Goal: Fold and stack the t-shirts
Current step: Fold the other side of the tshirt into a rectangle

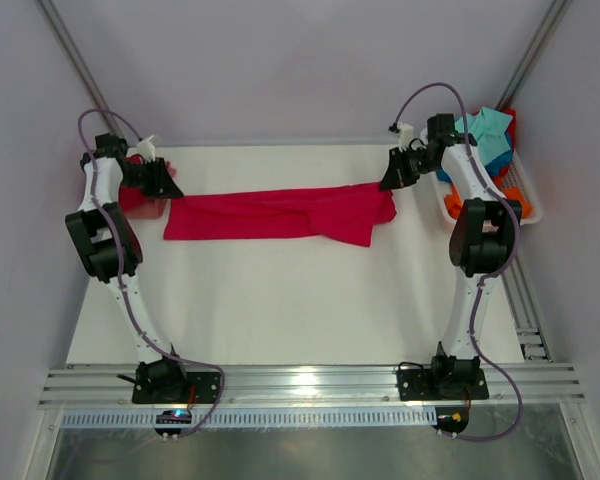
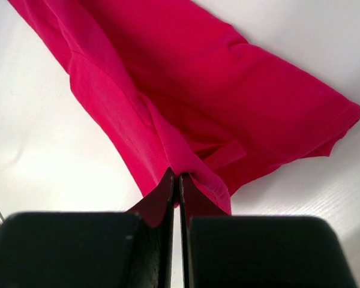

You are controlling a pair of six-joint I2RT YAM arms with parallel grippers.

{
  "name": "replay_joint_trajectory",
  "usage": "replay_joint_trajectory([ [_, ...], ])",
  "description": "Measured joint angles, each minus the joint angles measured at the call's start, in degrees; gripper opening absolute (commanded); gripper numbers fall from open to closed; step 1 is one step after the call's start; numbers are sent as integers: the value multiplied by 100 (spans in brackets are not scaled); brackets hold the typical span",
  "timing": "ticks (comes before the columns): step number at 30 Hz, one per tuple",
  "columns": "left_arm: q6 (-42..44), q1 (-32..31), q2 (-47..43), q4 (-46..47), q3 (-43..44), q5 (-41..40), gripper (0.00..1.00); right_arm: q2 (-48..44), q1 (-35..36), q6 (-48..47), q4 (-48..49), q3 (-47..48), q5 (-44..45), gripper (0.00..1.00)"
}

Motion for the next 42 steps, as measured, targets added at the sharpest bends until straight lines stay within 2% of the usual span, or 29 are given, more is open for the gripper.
replay_joint_trajectory([
  [11,-160,-90,203,269,76,-166,24,306,-39,393,520,315,114,4],
  [16,-59,-321,205,282,0,-520,24,573,-39,516,708,398,229,6],
  [18,63,-511,197,269,-140,-667,24,634,-39,551,754,398,304,21],
  [19,103,-623,197,260,-212,-699,25,654,-39,553,789,398,352,60],
  [20,155,-732,197,236,-282,-719,25,656,-39,592,802,398,382,78],
  [22,203,-949,190,195,-400,-741,25,656,-39,619,863,398,455,98],
  [27,337,-1309,96,146,-691,-800,25,614,-39,616,1233,201,739,99],
  [32,378,-1434,9,138,-903,-918,25,236,-39,509,1585,-765,992,99],
  [35,411,-1486,9,149,-1008,-1021,25,-245,-39,354,1515,-1364,962,99],
  [42,446,-1637,9,243,-1290,-1172,25,-2009,-37,-223,994,-2553,813,99],
])
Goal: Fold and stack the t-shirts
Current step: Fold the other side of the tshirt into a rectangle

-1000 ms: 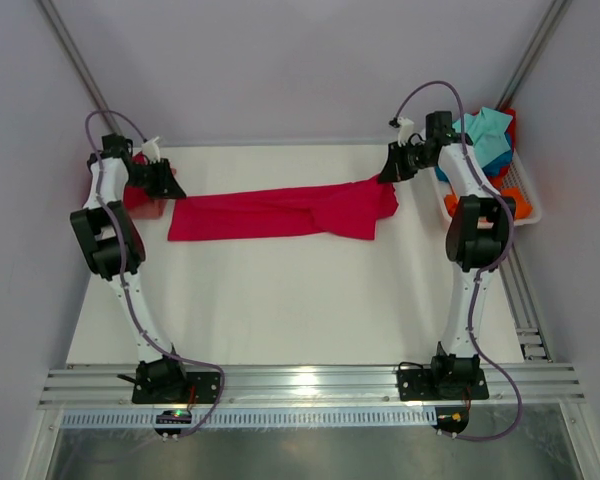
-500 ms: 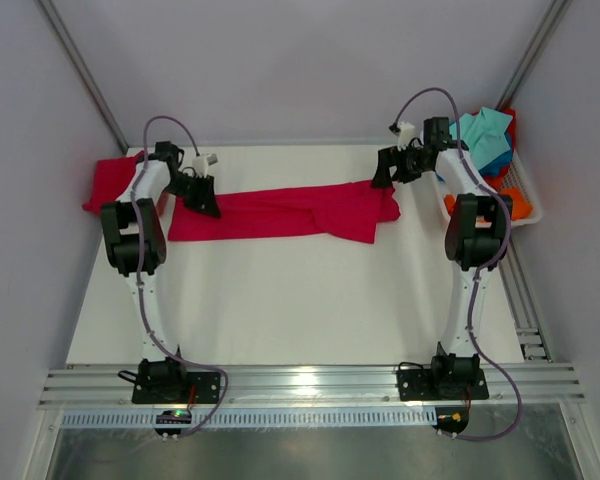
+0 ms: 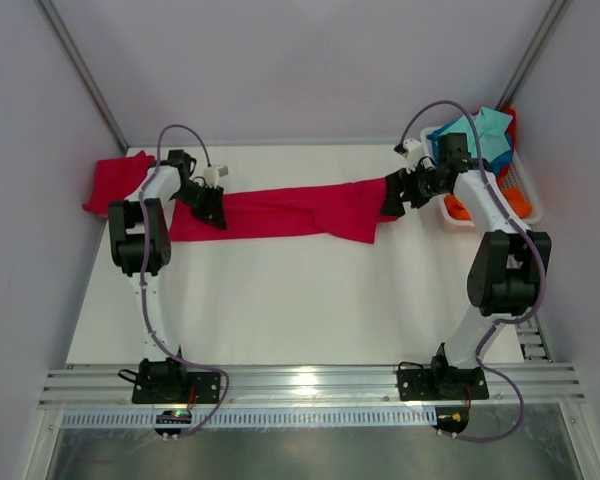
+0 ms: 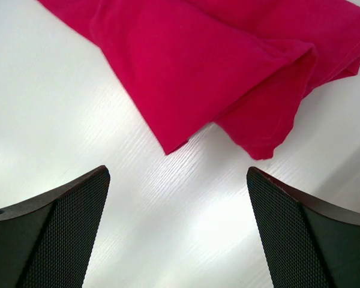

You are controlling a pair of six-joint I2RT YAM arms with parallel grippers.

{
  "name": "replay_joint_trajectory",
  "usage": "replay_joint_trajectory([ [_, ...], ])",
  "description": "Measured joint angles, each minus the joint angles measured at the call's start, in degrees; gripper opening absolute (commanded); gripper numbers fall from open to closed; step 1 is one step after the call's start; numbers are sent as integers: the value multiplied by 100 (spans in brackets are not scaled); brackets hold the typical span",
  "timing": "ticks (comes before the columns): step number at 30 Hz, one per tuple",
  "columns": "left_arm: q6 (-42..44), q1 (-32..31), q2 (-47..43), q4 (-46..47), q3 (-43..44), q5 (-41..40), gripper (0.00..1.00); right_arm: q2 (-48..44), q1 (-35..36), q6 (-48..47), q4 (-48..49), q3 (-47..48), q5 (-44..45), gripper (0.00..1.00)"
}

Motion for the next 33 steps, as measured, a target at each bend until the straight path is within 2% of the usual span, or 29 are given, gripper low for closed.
replay_joint_trajectory([
  [5,-4,-66,-2,74,0,-20,25,-514,0,-461,-684,-151,-269,99],
  [13,-9,-90,-24,144,-44,-37,25,-289,4,-866,-1425,-289,-535,99],
  [26,-11,-98,-155,350,-258,-61,25,590,66,-925,-1421,-317,-586,99],
  [33,-46,-101,-203,420,-332,-63,25,855,470,-697,-920,-319,-376,99],
])
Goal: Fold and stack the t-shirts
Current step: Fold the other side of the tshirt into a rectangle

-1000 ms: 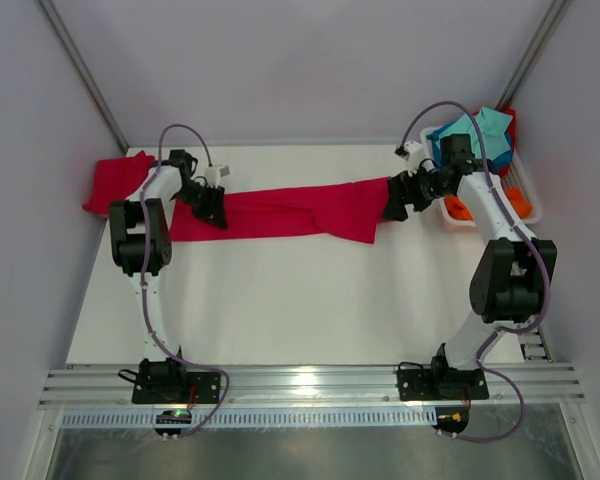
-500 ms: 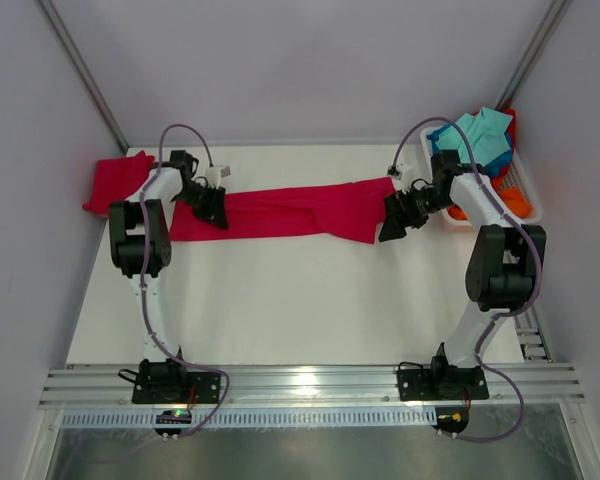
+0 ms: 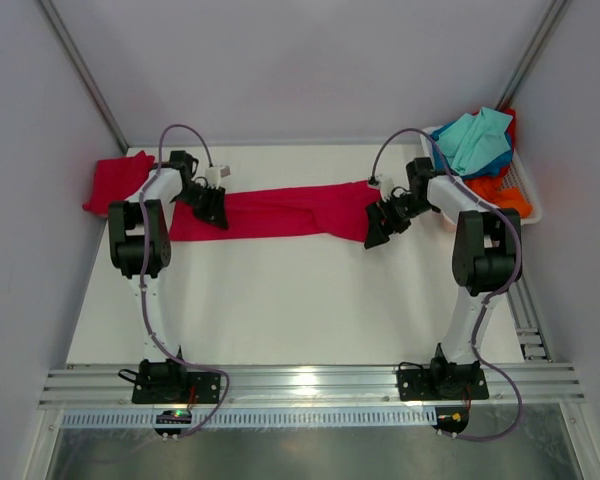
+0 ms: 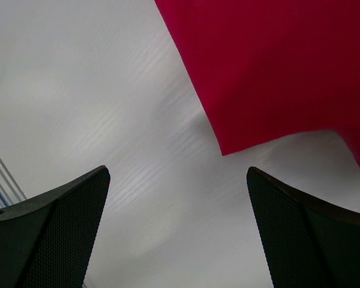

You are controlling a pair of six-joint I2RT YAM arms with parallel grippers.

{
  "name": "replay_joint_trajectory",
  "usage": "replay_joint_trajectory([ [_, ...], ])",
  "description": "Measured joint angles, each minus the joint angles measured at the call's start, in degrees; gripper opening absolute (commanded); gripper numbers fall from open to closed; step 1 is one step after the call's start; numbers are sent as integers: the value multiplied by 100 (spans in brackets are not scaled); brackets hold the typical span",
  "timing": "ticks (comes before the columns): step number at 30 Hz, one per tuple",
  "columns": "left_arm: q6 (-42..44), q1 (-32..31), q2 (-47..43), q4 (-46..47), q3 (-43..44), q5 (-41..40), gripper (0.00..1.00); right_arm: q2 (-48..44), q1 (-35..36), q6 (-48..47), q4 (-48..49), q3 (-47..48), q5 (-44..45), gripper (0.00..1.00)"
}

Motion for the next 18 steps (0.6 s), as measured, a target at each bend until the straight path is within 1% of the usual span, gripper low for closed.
replay_joint_trajectory([
  [9,-46,0,-22,61,-52,0,26,332,546,258,614,9,352,99],
  [18,-46,0,-31,83,-74,2,25,271,564,343,949,-105,599,99],
])
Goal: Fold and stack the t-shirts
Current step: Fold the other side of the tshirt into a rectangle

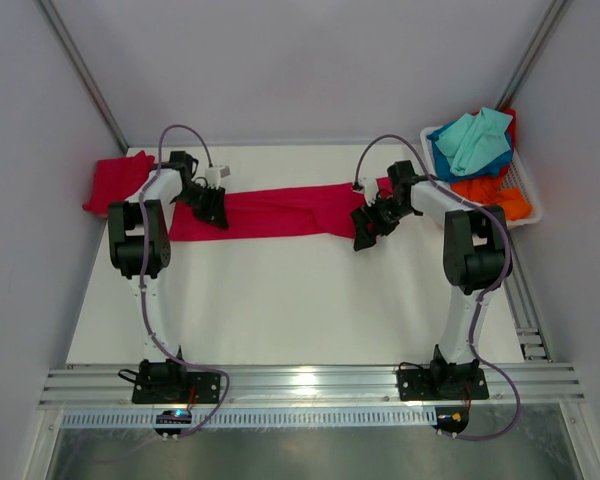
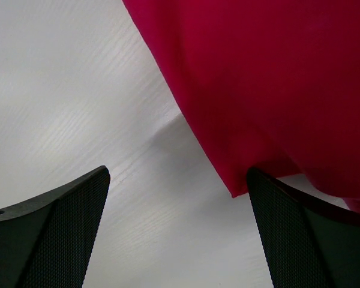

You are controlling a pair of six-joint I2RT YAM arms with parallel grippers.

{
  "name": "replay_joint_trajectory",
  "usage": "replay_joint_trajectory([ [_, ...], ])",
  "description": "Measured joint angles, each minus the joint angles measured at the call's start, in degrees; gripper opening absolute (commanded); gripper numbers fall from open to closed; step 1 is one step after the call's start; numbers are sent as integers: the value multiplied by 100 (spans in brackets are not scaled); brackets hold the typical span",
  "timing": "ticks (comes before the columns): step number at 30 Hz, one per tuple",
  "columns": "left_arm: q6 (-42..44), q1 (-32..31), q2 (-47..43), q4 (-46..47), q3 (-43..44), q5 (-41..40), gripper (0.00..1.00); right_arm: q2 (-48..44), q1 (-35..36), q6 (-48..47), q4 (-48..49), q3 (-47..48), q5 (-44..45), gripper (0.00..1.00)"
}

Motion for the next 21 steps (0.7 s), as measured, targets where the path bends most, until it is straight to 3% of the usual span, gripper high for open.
replay_joint_trajectory([
  [12,-4,0,0,0,0,2,26,-743,-15,0,76,-409,417,99],
  [21,-9,0,0,2,0,4,26,-713,-15,50,90,-422,422,99],
])
